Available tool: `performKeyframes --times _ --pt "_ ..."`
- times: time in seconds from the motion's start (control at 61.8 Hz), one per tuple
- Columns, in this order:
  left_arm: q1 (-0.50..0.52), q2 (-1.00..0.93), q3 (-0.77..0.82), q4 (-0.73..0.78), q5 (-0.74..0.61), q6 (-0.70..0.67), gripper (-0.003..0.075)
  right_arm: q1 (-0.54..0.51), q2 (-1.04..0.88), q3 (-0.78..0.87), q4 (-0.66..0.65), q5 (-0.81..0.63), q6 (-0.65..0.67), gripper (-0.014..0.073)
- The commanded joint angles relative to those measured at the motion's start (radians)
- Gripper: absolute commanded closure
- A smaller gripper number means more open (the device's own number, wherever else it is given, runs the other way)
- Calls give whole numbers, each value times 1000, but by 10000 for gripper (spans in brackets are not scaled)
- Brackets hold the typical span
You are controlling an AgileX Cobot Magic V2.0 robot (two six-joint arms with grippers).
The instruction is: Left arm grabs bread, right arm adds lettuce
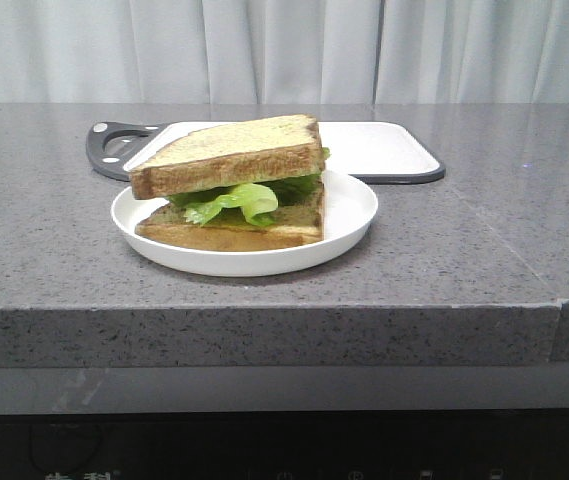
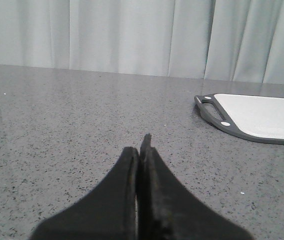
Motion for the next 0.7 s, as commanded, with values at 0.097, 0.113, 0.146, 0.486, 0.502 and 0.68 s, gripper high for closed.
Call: performKeyframes --times 0.097,0.113,0.146,0.486,0.502,0.68 --pt "3 -20 4 -7 -85 -9 741 -22 -113 134 -9 -242 -1 661" --pt "3 -20 4 -7 -85 -9 741 -22 -118 144 -9 -250 -1 661" --pt "3 -20 4 -7 -85 -9 741 -22 -130 165 -9 -270 -1 661" --pt "3 -20 4 -7 -85 -9 741 -22 -131 194 -9 -296 0 661" --pt "3 -20 4 -7 -85 -9 741 -22 -131 194 -9 -296 0 661" --pt "3 -20 4 -7 -85 -9 741 -22 -131 194 -9 -296 0 661"
